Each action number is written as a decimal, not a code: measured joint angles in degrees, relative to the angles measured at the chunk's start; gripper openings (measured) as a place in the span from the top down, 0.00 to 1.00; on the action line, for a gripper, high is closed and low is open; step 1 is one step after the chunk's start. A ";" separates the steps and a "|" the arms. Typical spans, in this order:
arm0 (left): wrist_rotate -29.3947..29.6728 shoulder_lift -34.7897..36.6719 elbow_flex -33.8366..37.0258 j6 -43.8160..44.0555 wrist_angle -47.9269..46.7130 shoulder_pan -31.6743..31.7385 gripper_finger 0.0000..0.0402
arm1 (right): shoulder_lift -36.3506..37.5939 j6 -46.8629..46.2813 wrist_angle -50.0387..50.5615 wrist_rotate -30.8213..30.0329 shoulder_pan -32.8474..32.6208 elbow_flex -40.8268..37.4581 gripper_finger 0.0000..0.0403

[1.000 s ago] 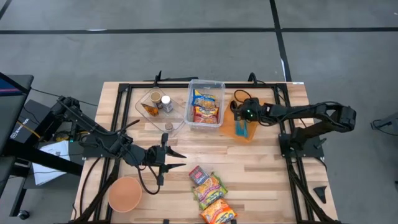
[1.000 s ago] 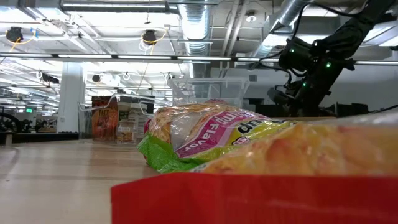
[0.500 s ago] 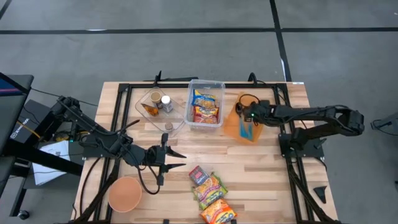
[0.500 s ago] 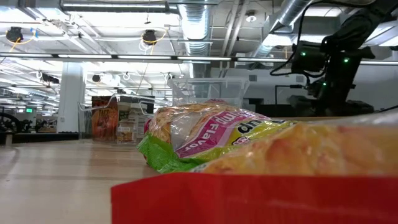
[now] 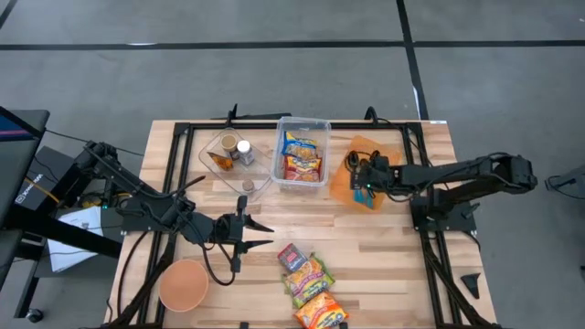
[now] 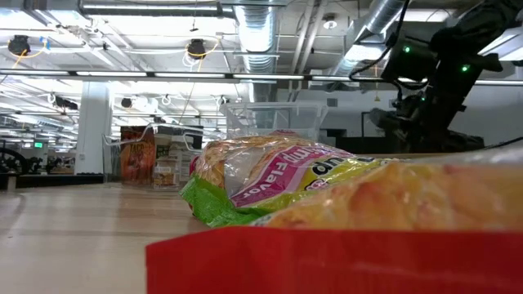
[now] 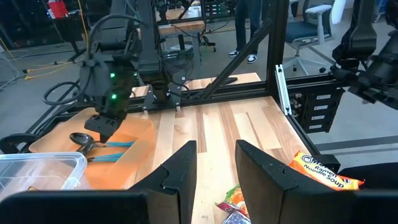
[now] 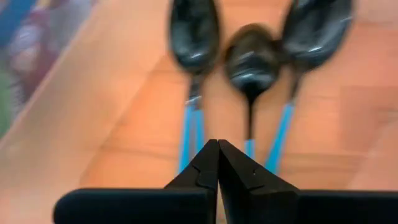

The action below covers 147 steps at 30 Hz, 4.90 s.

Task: Pick & Place Food Item
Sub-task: Adjust the orange bin, then put the green noodle pack into the white bin

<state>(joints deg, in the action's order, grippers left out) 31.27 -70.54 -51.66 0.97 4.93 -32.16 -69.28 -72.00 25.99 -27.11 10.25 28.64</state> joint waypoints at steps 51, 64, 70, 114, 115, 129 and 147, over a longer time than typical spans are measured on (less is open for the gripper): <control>0.00 0.00 -0.04 1.46 -0.15 0.00 0.74 | -12.54 -23.88 -2.42 -14.85 -22.67 4.57 1.00; 0.00 0.00 -0.04 1.48 -0.12 0.00 0.74 | -12.54 -20.33 -8.72 -16.28 -20.01 4.57 1.00; 0.00 0.00 -0.04 1.46 -0.11 -0.01 0.74 | -12.54 -19.62 -9.88 -16.50 -19.89 4.57 1.00; 0.00 0.00 -0.02 1.46 -0.22 -0.02 0.74 | -6.40 3.77 -11.99 -29.98 -46.98 4.52 1.00; 0.00 0.00 -0.02 1.44 -0.20 0.00 0.74 | -6.30 7.23 -14.41 -29.97 -48.57 4.52 1.00; 0.00 0.00 -0.02 1.44 -0.22 0.00 0.74 | -4.83 27.43 -28.58 -30.32 -59.04 4.57 1.00; -6.73 -1.45 0.02 -4.77 -0.16 -0.15 0.74 | -4.47 27.01 -29.68 -30.89 -58.87 4.57 0.99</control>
<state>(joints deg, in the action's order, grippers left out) 24.53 -71.99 -51.64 -3.80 4.77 -32.31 -73.76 -44.99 -3.68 -58.00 -48.62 33.21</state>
